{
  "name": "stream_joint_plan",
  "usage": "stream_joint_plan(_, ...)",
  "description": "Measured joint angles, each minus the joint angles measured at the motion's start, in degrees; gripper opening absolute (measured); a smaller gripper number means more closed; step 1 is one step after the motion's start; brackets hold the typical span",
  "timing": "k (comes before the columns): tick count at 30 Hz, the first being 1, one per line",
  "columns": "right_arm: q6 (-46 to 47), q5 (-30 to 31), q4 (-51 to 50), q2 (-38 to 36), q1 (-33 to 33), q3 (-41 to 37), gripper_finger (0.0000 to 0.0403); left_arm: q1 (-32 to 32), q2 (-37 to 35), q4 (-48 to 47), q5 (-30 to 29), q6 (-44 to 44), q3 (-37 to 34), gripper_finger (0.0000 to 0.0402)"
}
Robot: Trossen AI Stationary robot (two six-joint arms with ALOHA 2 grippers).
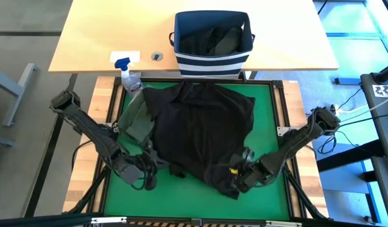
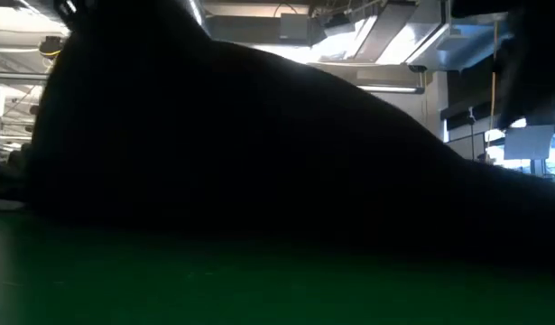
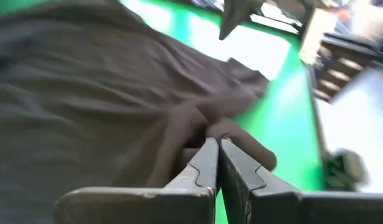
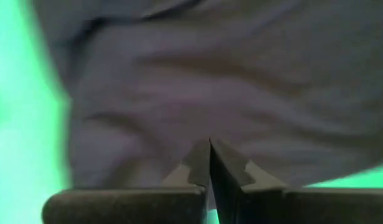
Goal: Fold Laundry from Bin
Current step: Fold the black shirt
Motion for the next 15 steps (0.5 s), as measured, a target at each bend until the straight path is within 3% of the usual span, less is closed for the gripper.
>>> stream_joint_plan(4,2.5,4.5,-4.0,-0.2,-4.1,0.6,0.0009,1.0,-0.9,-1.4,-8.6,0.0,0.0,0.0004)
stream_joint_plan(9,2.2,-9.0,3.9,-0.1,-7.7,0.6,0.0038,3.7,-0.9,-1.7,-4.6,-0.6,0.0,0.0004)
stream_joint_plan(12,1.7,-16.7,9.8,-0.1,-5.1,0.6,0.0085,4.4,-0.9,-1.7,-2.2,-0.7,0.0,0.0004)
stream_joint_plan(15,1.8,-19.7,12.6,-0.1,-0.9,0.6,0.0141,4.3,-0.9,-1.7,-1.9,-0.7,0.0,0.0005)
